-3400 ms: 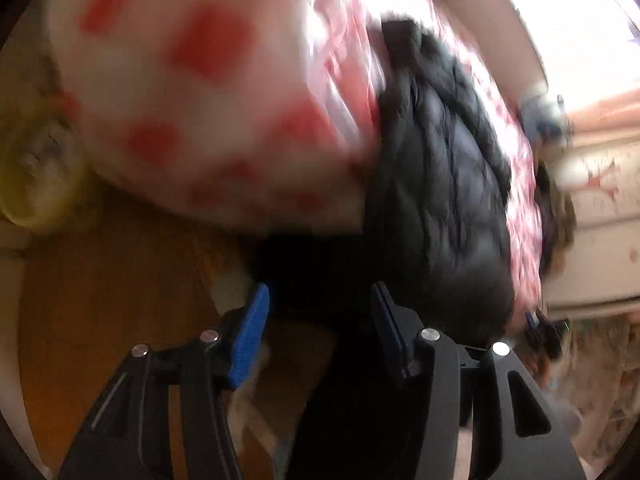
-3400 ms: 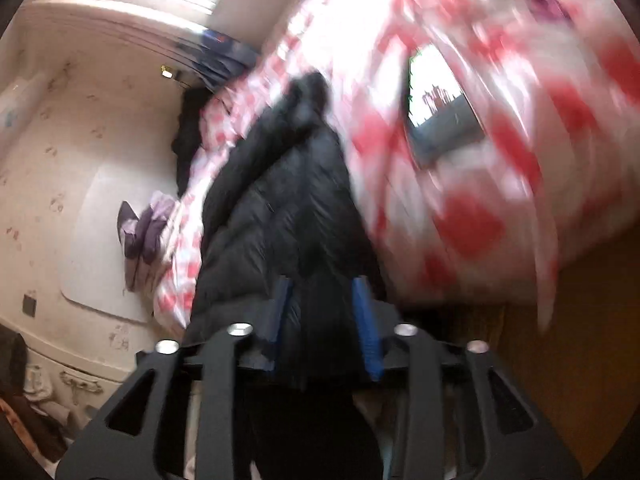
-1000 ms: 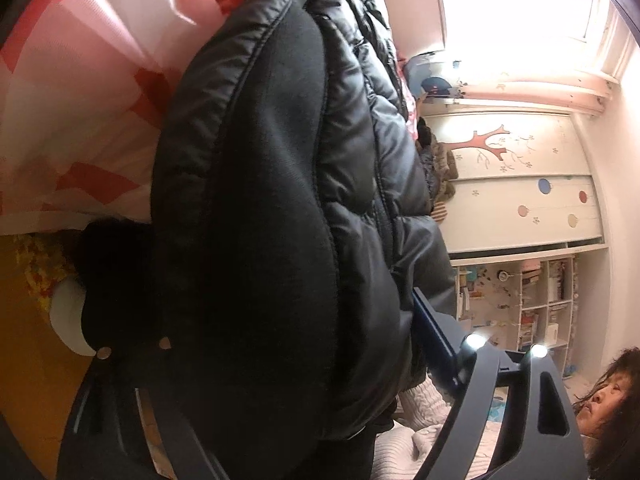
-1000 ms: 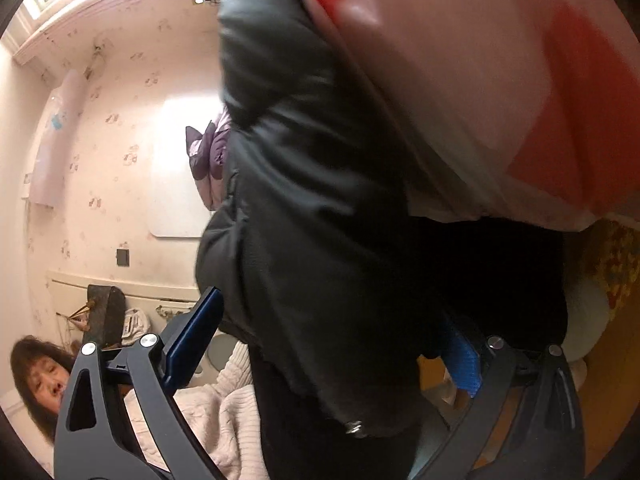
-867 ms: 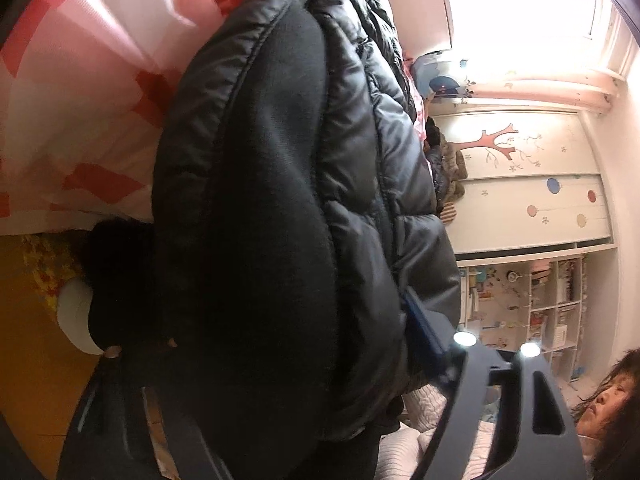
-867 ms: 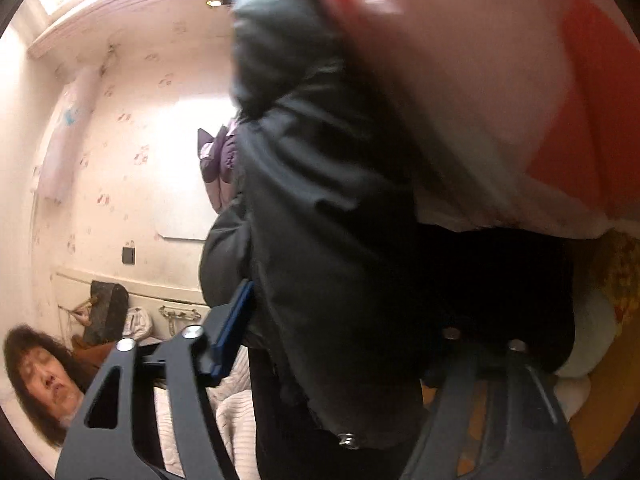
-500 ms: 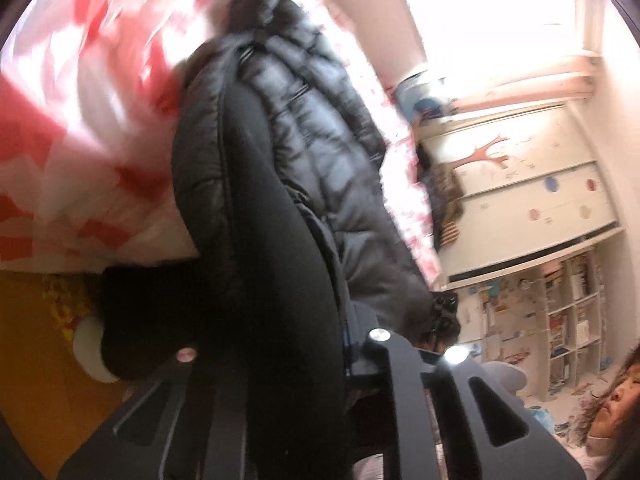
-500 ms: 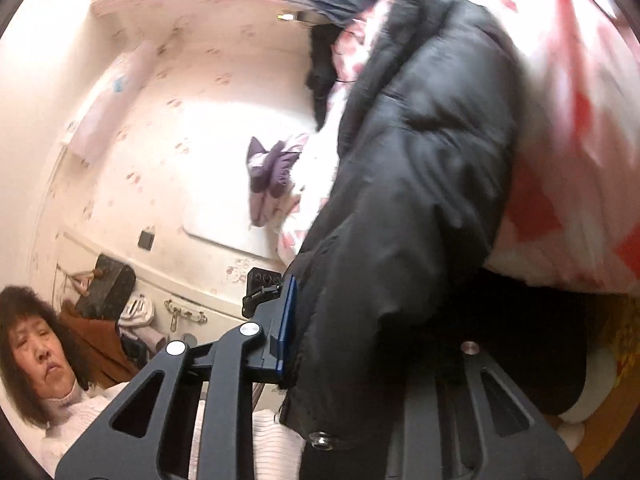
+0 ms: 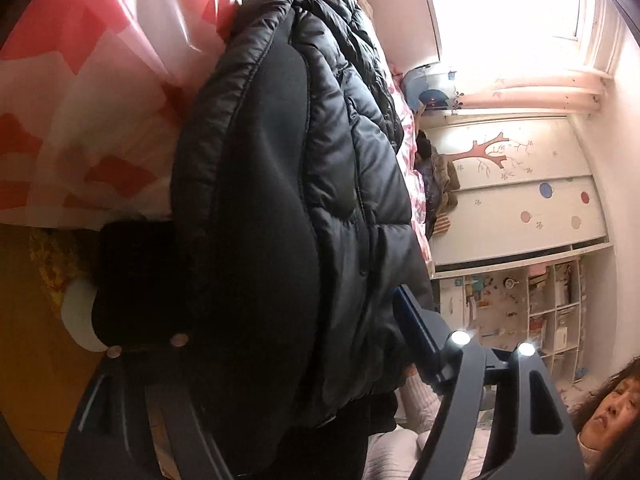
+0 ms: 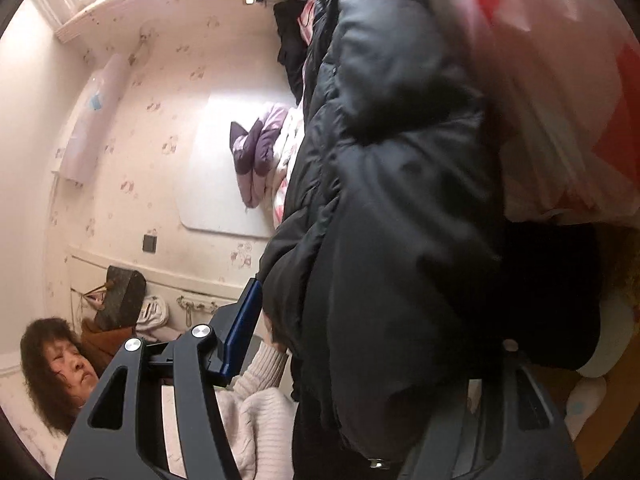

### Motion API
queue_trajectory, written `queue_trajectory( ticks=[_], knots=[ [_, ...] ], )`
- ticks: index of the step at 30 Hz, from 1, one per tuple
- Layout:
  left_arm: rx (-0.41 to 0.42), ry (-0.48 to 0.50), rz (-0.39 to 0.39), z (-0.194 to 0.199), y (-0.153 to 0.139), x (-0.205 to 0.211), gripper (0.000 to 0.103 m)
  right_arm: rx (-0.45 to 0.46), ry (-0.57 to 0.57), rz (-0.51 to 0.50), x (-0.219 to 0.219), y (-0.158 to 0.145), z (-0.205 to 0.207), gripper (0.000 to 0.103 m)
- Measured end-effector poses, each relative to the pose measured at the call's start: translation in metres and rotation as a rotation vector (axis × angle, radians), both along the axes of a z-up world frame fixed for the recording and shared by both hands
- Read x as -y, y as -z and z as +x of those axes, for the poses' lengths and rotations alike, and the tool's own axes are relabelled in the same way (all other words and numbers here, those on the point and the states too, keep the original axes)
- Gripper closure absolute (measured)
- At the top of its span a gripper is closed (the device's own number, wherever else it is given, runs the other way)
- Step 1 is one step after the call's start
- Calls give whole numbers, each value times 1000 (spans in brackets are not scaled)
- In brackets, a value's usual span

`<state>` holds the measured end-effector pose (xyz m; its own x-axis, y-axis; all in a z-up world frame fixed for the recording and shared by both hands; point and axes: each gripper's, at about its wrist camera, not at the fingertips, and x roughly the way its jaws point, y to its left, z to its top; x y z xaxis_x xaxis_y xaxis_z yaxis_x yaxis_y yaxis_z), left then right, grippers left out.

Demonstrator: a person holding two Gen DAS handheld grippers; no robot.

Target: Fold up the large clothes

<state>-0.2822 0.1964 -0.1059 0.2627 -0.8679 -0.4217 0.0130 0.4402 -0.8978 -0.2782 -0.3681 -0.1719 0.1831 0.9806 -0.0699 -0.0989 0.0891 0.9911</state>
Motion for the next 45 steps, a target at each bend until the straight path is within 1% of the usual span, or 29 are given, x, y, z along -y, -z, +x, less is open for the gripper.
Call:
queue_trajectory(
  ticks=[2,3,4,5,6,7,8,10,14,17,19,20,22,26,28,30,33,37,39,41,45],
  knots=[
    [0,-12,12,1,-2,2,32,22,9,-11,-2,-2,0,45],
    [8,-19,19,0,-2,1,38,37,20,-29,-2,-5,0,53],
    [18,-25,29,0,-5,0,54,48,29,-45,-1,-9,0,73],
    [22,-31,39,0,-7,0,62,56,39,-59,-4,-17,-3,78],
    [28,-40,50,-4,-5,-4,72,71,53,-73,-4,-24,-5,80],
    [36,-48,67,-5,-6,-5,78,88,61,-90,-4,-31,-6,83],
    [43,-57,97,-6,-11,-3,82,96,66,-97,-2,-36,-6,84],
    [57,-73,119,-8,-22,1,88,118,84,-105,-3,-51,-9,87],
    [129,-87,94,-16,-52,3,92,185,113,-78,-4,-81,-19,89],
    [204,-63,45,-29,-76,3,92,224,93,-65,-7,-103,-25,89],
    [237,-45,39,-37,-86,2,92,252,77,-53,-3,-115,-32,89],
    [245,-38,35,-41,-88,0,92,256,78,-53,0,-116,-38,89],
    [234,-32,36,-46,-82,-5,92,237,86,-54,10,-106,-43,89],
    [144,-50,29,-50,-45,-18,92,171,99,-53,15,-81,-52,89],
    [116,-69,2,-53,-31,-21,92,147,111,-27,15,-69,-57,89],
    [116,-87,-27,-58,-27,-27,92,157,133,14,19,-68,-60,89],
    [158,-106,-56,-66,-42,-28,92,209,159,78,21,-81,-63,89],
    [259,-133,-107,-80,-81,-32,92,310,169,170,18,-112,-65,89],
    [290,-147,-127,-83,-93,-37,92,353,185,227,21,-126,-64,89],
    [301,-164,-137,-81,-99,-44,92,368,203,265,25,-132,-59,89],
    [308,-188,-166,-66,-104,-50,92,366,215,290,29,-134,-40,89]
  ],
)
